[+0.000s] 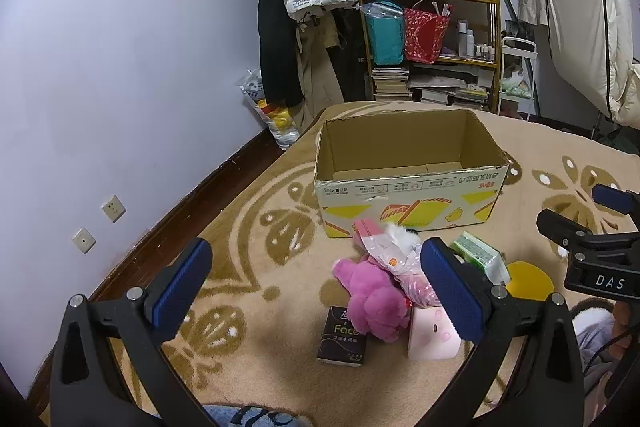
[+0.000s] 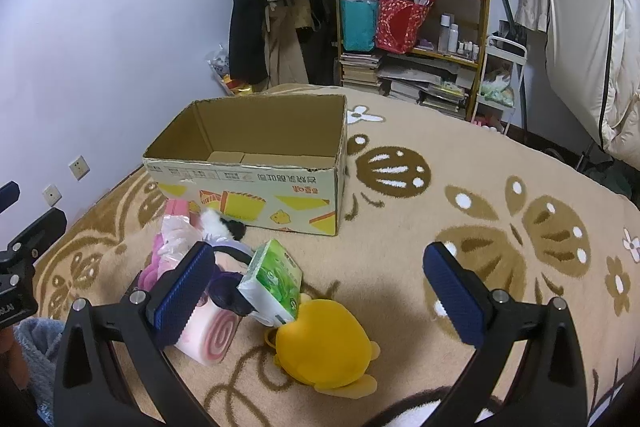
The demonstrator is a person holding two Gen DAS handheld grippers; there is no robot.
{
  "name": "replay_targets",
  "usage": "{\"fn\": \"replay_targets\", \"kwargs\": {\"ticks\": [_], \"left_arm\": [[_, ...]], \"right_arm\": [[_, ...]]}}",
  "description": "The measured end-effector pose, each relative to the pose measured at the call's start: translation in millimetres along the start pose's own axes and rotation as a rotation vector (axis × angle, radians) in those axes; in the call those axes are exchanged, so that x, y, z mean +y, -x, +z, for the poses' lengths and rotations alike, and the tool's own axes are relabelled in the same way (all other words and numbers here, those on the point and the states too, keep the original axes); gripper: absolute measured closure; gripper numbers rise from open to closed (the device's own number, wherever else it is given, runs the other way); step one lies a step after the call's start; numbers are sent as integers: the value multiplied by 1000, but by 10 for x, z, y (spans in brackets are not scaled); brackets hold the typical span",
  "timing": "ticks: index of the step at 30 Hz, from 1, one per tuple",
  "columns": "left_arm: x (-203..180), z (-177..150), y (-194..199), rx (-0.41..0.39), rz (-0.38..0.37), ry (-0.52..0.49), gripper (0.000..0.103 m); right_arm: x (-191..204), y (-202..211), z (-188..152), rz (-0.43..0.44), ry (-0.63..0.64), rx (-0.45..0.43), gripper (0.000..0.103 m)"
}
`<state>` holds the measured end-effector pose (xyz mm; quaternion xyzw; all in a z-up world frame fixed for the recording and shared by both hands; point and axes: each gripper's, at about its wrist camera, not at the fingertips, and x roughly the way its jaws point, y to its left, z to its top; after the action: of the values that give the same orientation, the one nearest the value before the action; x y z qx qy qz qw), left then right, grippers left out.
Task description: Organize soft objects
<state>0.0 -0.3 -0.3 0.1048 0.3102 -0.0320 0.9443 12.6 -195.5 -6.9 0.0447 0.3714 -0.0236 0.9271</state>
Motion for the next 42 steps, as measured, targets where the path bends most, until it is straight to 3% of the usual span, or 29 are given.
{"fn": "replay_targets", "kwargs": {"ticks": [42], "left_arm": [[3,-16,-60,10,7,0,0]], "right_arm": [[22,35,15,-6,16,-18,0]]}}
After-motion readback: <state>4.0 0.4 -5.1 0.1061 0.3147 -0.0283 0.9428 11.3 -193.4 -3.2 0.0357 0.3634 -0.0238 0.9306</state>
